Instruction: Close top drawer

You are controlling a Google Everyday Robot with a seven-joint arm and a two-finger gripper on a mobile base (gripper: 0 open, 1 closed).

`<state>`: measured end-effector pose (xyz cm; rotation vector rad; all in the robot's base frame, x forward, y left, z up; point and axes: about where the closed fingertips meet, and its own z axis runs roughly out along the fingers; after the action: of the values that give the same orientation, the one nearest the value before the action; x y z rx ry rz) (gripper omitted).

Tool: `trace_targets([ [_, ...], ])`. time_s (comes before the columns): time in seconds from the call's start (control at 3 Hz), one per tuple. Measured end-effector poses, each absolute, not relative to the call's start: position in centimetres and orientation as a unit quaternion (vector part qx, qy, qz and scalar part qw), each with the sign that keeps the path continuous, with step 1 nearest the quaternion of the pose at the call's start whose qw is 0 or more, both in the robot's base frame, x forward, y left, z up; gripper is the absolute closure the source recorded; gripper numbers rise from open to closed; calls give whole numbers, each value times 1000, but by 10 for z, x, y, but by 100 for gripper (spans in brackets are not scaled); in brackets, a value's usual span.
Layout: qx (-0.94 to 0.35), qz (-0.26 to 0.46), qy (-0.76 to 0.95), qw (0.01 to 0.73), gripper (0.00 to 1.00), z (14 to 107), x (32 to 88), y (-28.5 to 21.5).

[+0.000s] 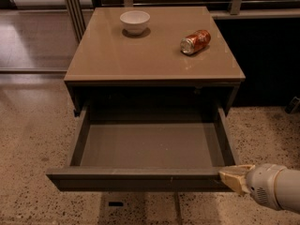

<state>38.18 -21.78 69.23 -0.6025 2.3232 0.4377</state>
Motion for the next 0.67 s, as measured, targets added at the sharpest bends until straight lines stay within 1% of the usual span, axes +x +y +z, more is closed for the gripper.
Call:
trace_targets([
  [0.67, -228, 161, 899, 337, 100, 688, 386, -222],
])
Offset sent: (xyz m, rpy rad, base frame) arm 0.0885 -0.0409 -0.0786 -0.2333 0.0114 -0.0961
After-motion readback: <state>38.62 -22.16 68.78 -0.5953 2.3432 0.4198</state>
